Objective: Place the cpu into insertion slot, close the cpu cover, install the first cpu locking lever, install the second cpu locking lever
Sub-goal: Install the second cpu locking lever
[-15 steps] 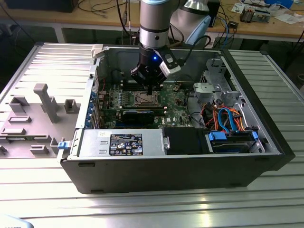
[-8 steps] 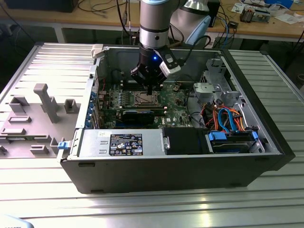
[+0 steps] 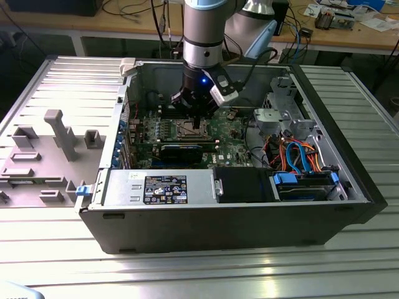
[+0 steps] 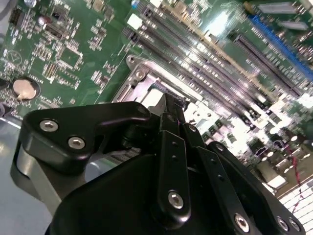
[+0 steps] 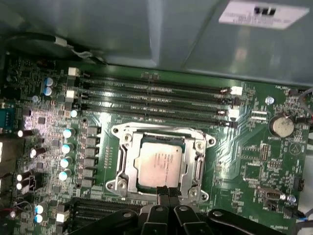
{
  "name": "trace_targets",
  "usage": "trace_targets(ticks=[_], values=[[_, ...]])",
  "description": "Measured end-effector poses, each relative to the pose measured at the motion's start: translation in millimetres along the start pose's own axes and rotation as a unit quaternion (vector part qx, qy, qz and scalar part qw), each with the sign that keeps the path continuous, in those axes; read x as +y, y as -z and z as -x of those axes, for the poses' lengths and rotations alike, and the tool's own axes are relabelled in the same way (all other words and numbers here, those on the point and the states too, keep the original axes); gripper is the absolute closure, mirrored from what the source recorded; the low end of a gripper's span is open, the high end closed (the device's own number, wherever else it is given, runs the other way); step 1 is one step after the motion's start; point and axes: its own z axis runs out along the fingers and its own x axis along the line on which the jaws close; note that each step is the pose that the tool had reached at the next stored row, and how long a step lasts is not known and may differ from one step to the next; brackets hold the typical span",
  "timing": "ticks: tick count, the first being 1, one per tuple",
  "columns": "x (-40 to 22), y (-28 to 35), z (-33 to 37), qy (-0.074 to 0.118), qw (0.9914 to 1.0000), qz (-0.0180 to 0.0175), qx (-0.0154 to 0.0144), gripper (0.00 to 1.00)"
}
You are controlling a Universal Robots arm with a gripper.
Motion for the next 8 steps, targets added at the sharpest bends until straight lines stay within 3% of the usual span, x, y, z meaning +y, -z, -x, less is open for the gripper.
trace_targets(ticks=[5,8], values=[[-10.2,-0.6,-1.3,0.000,1.00000,0.0022,-0.0002,0.89],[-19.5,-1.0,-2.6,0.000,0.99996,0.0090,-0.0011,0.89]])
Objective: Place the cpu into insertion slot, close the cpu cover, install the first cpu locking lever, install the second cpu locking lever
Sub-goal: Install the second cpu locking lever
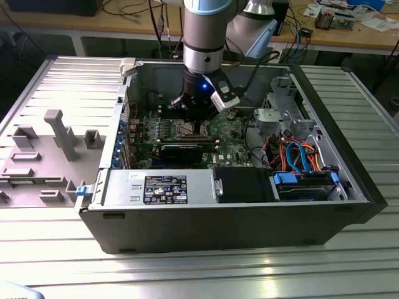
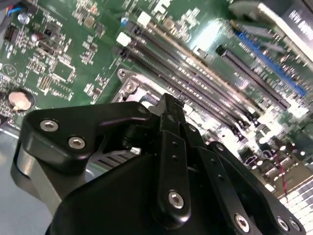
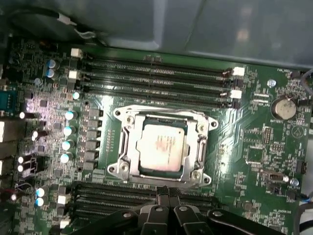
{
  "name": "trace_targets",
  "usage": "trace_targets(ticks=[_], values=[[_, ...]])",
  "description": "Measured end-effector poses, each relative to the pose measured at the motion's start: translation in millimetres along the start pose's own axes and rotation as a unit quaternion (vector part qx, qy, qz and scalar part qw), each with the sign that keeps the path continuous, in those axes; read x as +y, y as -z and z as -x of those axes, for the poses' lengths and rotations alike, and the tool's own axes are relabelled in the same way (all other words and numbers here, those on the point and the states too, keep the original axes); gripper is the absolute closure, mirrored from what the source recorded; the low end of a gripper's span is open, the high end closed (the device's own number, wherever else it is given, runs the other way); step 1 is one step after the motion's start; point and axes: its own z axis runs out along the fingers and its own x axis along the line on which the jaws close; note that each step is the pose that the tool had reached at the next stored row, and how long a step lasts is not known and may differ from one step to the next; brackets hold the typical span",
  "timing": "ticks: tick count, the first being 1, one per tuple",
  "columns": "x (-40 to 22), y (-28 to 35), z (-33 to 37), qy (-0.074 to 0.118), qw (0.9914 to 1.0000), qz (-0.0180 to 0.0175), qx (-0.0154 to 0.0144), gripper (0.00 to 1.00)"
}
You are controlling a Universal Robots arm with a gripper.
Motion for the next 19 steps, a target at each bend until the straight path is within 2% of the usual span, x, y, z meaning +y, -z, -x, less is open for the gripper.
trace_targets(ticks=[2,4,6,7,9,12,19], values=[[-6.1,-0.1,-2.0,0.000,0.99997,0.0072,-0.0009,0.89],[-8.5,-0.3,-5.0,0.000,0.99992,0.0125,-0.0015,0.89],[-9.3,-1.5,-14.3,0.000,0.99969,0.0245,-0.0030,0.89],[-9.4,-2.3,-18.5,0.000,0.99961,0.0277,-0.0034,0.89],[-10.9,-5.2,-24.5,0.000,0.99956,0.0293,-0.0036,0.89],[-14.0,-8.2,-30.4,0.000,0.99957,0.0293,-0.0036,0.89],[-12.8,-16.7,-46.5,0.000,0.99956,0.0296,-0.0036,0.89]])
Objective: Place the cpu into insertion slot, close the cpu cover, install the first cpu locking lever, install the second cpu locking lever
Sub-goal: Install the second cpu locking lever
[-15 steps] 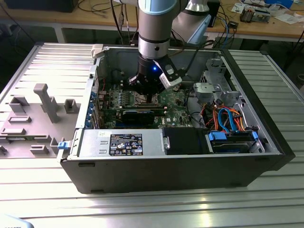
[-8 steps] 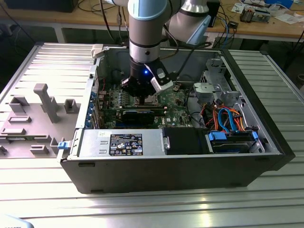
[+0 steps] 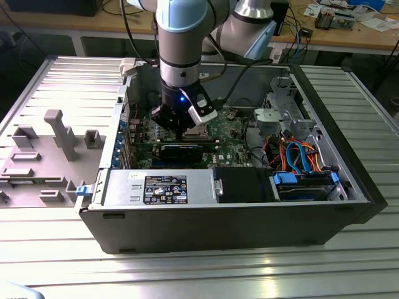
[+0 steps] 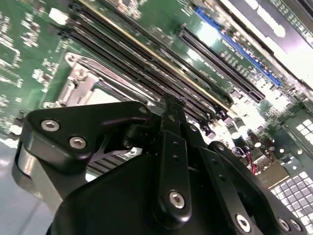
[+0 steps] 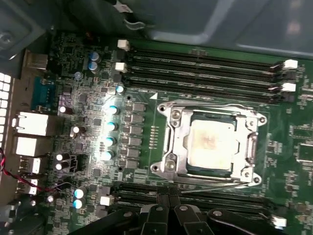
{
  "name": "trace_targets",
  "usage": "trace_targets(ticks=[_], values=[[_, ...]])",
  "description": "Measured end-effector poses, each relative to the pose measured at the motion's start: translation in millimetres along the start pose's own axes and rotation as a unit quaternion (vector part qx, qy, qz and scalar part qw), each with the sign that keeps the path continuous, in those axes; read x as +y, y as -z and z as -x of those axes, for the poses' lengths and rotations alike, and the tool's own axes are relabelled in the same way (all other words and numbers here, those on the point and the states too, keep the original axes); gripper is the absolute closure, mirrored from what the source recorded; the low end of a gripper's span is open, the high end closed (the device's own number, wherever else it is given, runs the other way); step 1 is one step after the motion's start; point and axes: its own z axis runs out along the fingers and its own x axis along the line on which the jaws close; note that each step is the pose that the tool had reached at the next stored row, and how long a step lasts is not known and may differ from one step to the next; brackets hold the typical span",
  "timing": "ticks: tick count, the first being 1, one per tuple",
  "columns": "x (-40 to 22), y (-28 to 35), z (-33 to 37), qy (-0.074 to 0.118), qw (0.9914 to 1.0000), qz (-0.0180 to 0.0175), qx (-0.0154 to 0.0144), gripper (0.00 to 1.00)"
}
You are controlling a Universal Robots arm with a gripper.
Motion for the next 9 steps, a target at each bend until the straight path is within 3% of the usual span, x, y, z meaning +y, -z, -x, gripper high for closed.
trace_targets(ticks=[4,9], values=[[0.1,-4.6,-2.6,0.001,1.00000,0.0016,-0.0002,0.89],[1.8,-6.1,-4.4,0.001,0.99998,0.0069,-0.0008,0.89]])
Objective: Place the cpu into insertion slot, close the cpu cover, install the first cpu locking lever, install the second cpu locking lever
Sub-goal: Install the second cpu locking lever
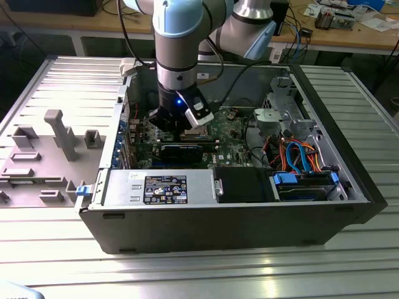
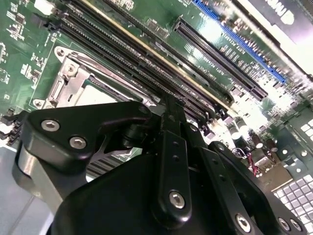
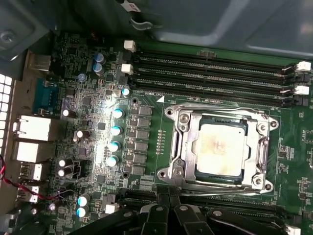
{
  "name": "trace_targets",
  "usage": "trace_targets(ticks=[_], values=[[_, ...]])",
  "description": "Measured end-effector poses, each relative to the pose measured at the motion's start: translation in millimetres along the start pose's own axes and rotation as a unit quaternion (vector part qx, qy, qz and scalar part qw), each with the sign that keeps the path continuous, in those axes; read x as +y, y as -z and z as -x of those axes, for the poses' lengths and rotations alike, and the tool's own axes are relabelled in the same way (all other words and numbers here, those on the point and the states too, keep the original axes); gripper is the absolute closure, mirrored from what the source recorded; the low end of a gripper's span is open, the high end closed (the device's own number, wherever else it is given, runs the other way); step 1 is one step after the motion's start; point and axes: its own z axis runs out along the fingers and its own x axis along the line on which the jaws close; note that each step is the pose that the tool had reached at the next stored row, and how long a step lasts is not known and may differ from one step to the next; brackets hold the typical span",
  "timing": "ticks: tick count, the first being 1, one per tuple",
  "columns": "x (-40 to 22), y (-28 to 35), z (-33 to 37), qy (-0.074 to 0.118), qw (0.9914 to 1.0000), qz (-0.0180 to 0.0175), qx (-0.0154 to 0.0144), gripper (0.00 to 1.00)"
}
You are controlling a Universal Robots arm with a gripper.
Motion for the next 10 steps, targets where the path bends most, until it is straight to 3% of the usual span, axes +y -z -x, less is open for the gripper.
trace_targets(ticks=[10], values=[[3.7,-4.0,-2.3,0.001,0.99994,0.0104,-0.0011,0.89]])
